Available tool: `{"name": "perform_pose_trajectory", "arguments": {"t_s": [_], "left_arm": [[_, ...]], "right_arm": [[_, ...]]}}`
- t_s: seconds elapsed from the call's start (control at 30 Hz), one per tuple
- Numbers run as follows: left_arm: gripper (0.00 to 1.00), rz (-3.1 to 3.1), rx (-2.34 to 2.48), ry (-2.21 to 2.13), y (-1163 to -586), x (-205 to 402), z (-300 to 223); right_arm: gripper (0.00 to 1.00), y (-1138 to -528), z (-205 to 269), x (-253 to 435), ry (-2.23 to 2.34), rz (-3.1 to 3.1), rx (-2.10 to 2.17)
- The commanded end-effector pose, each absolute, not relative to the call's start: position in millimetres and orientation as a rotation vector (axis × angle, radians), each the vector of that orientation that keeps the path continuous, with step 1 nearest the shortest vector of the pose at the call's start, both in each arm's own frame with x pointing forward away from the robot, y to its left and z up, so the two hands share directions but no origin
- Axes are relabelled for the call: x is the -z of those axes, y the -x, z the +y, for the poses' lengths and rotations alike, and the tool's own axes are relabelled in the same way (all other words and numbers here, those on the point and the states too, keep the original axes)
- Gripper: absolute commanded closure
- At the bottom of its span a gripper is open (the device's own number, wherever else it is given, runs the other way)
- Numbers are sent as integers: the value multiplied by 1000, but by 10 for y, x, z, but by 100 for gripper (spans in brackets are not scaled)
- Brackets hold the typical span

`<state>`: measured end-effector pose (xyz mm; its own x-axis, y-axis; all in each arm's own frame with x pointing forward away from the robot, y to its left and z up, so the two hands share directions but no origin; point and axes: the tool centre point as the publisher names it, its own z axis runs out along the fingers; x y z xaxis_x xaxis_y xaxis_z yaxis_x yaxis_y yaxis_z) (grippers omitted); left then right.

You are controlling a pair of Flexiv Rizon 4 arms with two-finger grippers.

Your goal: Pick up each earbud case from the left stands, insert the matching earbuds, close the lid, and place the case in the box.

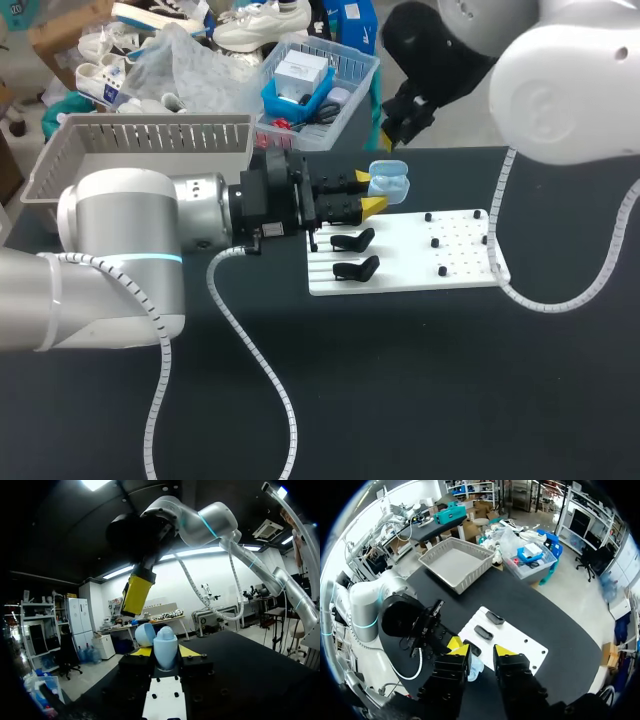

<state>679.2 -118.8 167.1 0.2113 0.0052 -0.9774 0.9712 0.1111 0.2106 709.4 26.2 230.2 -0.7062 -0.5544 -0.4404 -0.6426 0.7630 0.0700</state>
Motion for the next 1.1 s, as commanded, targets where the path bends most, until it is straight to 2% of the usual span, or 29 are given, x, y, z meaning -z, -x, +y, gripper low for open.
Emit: {"name": "perform_pose_trajectory", "arguments": {"t_s": [0.03, 0.47, 1.1], "left_arm": [[100, 1100, 973, -1216, -6790, -1673, -1193], [100, 1100, 973, -1216, -6790, -1673, -1193], [100, 1100, 973, -1216, -6790, -1673, -1193]], "right_arm": [[73, -7169, 281, -2247, 899, 2575, -307], [67, -7190, 296, -2088, 899, 2604, -324], [68, -6973, 294, -2074, 903, 2603, -339]]}}
